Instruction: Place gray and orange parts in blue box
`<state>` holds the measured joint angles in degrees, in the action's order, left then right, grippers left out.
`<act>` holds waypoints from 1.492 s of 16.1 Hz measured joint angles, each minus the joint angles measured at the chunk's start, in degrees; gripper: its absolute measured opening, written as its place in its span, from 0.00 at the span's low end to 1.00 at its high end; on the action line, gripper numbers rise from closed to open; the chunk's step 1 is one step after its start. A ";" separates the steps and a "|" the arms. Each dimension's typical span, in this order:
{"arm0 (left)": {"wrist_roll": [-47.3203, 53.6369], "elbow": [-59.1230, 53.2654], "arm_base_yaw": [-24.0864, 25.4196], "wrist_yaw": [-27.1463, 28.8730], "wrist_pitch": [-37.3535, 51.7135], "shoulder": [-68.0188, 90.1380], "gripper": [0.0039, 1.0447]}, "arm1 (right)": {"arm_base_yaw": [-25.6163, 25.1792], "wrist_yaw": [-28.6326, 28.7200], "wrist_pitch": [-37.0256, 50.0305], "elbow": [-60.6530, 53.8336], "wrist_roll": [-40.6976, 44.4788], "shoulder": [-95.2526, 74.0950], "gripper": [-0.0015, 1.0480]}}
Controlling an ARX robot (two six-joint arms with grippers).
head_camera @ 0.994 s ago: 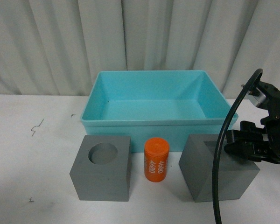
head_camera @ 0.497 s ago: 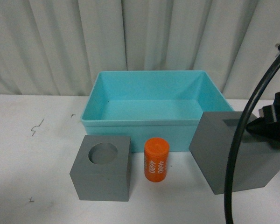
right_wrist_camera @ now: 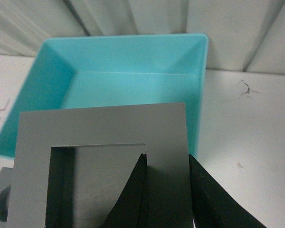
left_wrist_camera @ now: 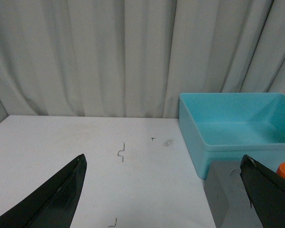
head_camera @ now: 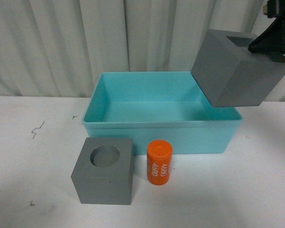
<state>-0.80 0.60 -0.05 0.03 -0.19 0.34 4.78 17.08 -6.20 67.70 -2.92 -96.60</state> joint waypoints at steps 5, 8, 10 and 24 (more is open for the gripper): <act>0.00 0.00 0.00 -0.02 0.00 0.00 0.94 | -1.16 -1.92 -1.92 10.27 -0.79 -11.19 0.18; 0.00 0.00 0.00 -0.02 0.00 0.00 0.94 | -0.09 -2.25 -0.92 16.04 -5.33 -19.28 0.18; 0.00 0.00 0.00 -0.02 0.00 0.00 0.94 | 0.96 -2.51 -0.59 16.46 -6.62 -20.48 0.18; 0.00 0.00 0.00 -0.02 0.00 0.00 0.94 | 3.06 -8.55 -2.29 18.71 -7.56 -25.38 0.18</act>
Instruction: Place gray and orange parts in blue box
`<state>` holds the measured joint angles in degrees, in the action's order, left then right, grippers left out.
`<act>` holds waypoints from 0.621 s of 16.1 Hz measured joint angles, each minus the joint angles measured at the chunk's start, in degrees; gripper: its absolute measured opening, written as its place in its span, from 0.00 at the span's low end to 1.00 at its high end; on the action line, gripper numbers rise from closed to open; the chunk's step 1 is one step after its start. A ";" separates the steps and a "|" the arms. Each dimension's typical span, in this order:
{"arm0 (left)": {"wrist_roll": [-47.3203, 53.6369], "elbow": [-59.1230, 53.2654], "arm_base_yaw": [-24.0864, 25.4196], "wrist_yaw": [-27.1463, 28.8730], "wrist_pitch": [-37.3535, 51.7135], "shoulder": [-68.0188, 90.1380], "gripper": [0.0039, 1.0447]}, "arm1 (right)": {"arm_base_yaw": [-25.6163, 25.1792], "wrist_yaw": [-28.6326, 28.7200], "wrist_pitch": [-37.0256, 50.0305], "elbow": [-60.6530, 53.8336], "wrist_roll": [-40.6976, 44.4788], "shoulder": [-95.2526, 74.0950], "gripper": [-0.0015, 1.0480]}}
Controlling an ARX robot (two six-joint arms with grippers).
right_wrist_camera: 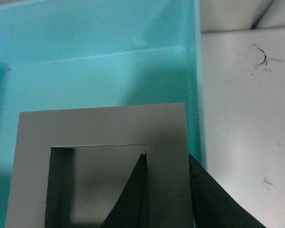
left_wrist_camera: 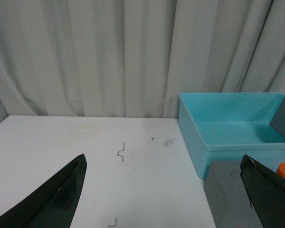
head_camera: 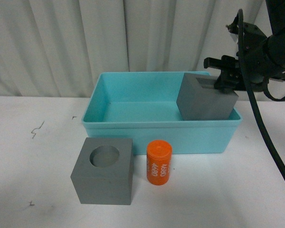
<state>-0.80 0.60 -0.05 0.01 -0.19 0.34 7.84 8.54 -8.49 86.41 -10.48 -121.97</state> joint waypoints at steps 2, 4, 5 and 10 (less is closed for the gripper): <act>0.00 0.00 0.00 0.00 0.00 0.00 0.94 | -0.26 -1.11 -1.01 0.07 0.02 -1.03 0.18; 0.00 0.00 0.00 0.00 0.00 0.00 0.94 | -0.66 -1.27 -0.96 0.09 0.04 -1.09 0.29; 0.00 0.00 0.00 0.00 0.00 0.00 0.94 | -0.79 -1.38 -0.81 0.22 0.04 -0.98 0.39; 0.00 0.00 0.00 0.00 0.00 0.00 0.94 | -1.55 -0.52 0.37 -1.60 0.04 6.27 0.93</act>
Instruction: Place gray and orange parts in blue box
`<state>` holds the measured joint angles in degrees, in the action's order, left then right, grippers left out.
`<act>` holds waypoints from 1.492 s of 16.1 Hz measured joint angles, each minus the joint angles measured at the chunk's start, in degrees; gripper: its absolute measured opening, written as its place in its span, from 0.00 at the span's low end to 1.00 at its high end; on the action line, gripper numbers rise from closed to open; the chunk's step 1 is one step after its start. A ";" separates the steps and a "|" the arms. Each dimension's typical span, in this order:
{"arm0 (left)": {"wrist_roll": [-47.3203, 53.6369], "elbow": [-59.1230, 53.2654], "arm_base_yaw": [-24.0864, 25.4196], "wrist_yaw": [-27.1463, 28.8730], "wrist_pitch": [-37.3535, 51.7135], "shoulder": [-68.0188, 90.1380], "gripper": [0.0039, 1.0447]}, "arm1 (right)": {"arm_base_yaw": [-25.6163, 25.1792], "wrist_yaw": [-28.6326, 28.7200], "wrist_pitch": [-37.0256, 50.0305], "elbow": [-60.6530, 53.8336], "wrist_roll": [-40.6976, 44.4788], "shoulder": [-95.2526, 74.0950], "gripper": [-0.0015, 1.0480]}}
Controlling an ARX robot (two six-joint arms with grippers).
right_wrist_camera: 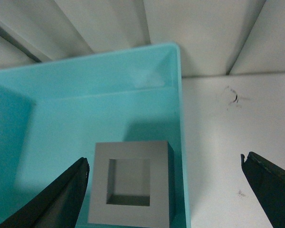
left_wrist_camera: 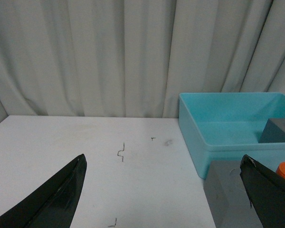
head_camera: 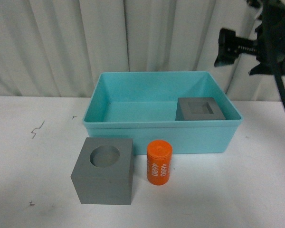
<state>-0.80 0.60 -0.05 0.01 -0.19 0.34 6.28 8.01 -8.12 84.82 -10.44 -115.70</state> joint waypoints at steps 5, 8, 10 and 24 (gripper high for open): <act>0.00 0.00 0.00 0.00 0.00 0.00 0.94 | -0.20 1.27 12.28 -14.93 3.32 18.75 0.94; 0.00 0.00 0.00 -0.04 0.00 0.00 0.94 | 1.77 -7.74 33.07 -32.13 7.76 33.59 0.80; 0.00 0.00 0.02 0.07 -0.02 0.00 0.94 | 1.09 -15.04 41.03 -48.89 9.22 49.59 0.55; 0.00 0.00 0.00 0.00 0.00 0.00 0.94 | -6.29 -8.04 37.86 -80.94 10.27 81.68 0.02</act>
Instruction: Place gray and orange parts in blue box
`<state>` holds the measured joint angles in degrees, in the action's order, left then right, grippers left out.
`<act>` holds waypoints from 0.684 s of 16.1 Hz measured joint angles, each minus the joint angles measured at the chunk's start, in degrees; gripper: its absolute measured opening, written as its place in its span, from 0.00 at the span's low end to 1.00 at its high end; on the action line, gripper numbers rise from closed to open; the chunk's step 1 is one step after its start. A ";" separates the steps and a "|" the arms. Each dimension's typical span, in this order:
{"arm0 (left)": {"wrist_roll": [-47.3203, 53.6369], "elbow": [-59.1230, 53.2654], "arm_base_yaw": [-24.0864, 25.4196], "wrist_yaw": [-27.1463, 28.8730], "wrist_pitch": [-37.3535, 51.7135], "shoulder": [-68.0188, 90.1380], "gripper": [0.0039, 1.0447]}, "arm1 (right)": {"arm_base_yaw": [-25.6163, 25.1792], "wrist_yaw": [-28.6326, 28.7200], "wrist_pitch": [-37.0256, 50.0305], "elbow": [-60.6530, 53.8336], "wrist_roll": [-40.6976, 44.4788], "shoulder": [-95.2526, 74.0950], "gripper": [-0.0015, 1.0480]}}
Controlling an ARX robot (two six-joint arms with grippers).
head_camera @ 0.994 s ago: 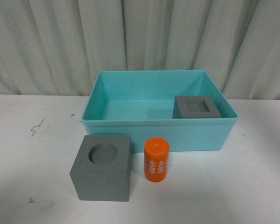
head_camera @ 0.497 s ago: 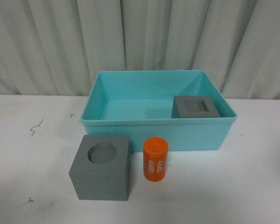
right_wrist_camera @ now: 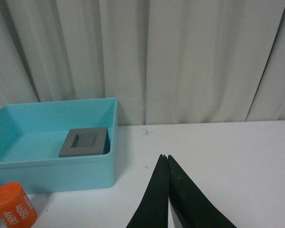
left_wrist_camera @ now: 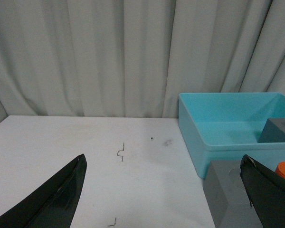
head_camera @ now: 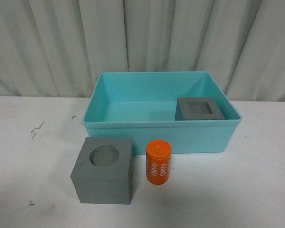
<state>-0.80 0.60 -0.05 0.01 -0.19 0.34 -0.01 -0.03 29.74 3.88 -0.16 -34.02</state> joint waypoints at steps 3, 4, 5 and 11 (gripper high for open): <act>0.00 0.00 0.00 0.00 -0.02 0.00 0.94 | 0.00 0.00 -2.91 -1.03 0.00 4.00 0.02; 0.00 0.00 0.00 0.00 0.00 0.00 0.94 | 0.00 0.00 -4.02 -1.64 0.00 6.12 0.02; 0.00 0.00 0.00 0.00 -0.02 0.00 0.94 | 0.00 -0.02 -2.69 -3.37 0.00 6.82 0.02; 0.00 0.00 0.00 0.00 0.00 0.00 0.94 | 0.00 0.00 -10.71 -3.34 0.02 14.86 0.02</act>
<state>-0.80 0.60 -0.05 0.01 -0.19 0.34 -0.01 -0.03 19.03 0.54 -0.14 -19.16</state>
